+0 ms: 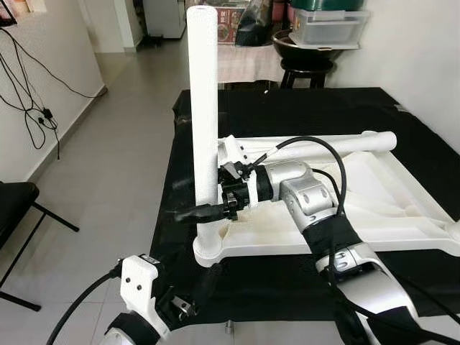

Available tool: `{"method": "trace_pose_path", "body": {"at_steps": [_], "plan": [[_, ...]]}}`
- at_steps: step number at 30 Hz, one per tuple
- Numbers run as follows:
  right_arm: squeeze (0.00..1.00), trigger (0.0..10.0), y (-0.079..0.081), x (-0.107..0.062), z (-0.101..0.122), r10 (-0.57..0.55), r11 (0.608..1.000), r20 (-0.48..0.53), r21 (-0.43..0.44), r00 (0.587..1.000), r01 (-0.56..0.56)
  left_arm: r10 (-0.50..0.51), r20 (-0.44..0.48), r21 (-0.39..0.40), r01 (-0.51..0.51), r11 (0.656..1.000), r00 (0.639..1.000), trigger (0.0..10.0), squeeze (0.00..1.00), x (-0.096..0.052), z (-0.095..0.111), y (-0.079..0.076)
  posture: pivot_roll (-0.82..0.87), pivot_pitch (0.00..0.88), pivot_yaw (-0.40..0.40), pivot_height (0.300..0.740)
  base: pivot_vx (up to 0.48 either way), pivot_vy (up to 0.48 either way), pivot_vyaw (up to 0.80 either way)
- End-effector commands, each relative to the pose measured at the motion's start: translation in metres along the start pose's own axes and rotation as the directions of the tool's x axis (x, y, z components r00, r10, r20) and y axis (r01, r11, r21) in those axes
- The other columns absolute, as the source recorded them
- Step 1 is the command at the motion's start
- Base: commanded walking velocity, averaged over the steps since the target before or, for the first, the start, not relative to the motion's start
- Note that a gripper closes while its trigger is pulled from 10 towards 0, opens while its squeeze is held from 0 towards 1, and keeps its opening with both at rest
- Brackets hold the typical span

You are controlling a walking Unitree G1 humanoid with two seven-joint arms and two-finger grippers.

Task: Building children table

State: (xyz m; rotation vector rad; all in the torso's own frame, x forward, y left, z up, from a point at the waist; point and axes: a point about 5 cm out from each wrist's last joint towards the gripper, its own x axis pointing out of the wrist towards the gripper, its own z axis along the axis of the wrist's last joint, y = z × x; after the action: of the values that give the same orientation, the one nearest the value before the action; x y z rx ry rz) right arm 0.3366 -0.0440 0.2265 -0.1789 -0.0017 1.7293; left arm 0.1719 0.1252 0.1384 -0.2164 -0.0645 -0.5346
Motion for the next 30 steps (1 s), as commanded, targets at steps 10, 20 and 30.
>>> {"method": "trace_pose_path", "body": {"at_steps": [10, 20, 30], "plan": [[0.00, 0.0, 0.007, -0.025, -0.010, -0.132, 0.989, 0.009, -0.060, 0.991, 0.132, 0.006, -0.006, 0.004, -0.006, 1.000, 1.000, 10.0, 0.00, -0.001, 0.000, -0.001, -0.05, 0.059, -0.045, 0.740, 0.000, 0.000, 0.00], [0.00, 0.0, 0.044, -0.023, -0.079, -0.847, 0.505, -0.211, -0.033, 0.488, 0.863, 0.011, -0.005, 0.007, -0.011, 1.000, 1.000, 10.0, 0.00, -0.002, 0.002, 0.006, -0.08, 0.065, -0.020, 0.740, 0.000, 0.000, 0.00], [0.00, 10.0, 0.041, -0.013, -0.076, -0.753, 0.636, -0.227, -0.008, 0.618, 0.772, 0.033, -0.004, 0.009, -0.033, 0.999, 0.999, 10.0, 0.00, -0.002, 0.002, 0.007, -0.06, 0.062, -0.034, 0.740, 0.000, 0.000, 0.00]]}}
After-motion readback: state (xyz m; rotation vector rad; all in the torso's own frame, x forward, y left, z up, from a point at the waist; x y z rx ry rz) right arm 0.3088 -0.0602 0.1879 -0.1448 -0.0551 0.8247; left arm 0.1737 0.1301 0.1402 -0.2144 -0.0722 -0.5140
